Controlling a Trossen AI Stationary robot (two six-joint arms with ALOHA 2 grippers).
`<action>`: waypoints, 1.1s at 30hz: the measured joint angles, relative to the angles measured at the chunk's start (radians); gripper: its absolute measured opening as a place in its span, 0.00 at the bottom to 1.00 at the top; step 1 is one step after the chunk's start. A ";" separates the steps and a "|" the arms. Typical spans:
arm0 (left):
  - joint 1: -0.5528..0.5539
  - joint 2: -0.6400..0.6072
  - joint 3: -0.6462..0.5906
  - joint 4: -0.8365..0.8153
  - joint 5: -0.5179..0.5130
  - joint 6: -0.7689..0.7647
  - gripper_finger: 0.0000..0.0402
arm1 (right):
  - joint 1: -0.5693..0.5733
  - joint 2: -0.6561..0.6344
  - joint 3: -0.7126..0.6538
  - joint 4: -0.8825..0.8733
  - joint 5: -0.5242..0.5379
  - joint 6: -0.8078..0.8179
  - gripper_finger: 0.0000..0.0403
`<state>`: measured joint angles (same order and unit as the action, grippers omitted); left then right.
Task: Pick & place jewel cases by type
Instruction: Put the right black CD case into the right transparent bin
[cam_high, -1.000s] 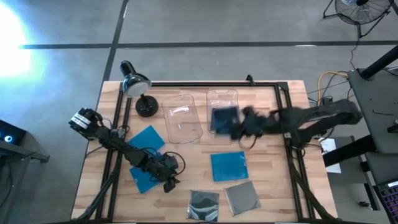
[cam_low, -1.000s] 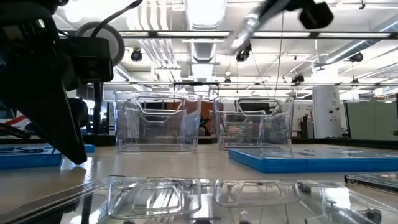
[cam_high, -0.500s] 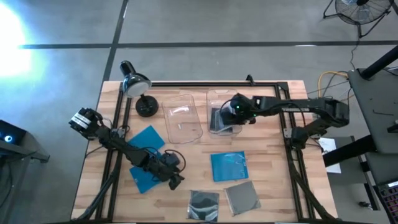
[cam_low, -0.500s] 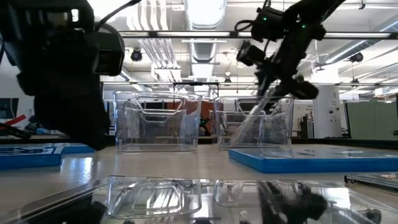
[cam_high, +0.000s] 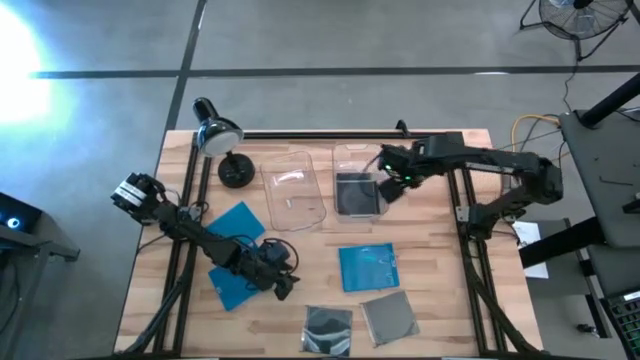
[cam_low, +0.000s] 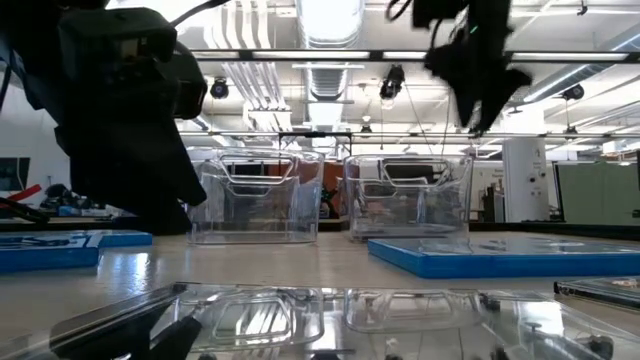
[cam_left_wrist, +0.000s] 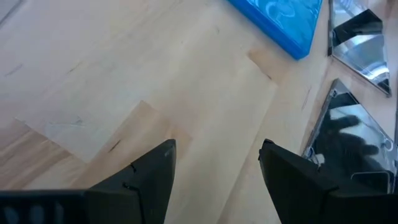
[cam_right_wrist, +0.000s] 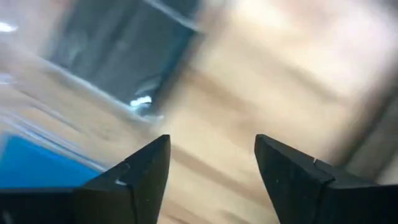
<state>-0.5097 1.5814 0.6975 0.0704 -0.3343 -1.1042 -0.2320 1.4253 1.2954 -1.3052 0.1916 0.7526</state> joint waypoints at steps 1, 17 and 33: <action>0.002 0.000 0.000 0.001 0.000 0.000 0.53 | 0.024 -0.011 0.022 -0.060 0.018 -0.013 0.58; 0.067 0.000 0.000 0.028 0.155 0.144 0.53 | 0.764 -0.129 -0.298 0.322 -0.318 0.728 0.55; 0.067 0.000 0.000 0.027 0.207 0.138 0.53 | 0.988 0.063 -0.378 0.699 -0.387 0.918 0.55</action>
<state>-0.4423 1.5816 0.6975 0.0971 -0.1276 -0.9667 0.7560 1.4885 0.9174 -0.6057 -0.1958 1.6702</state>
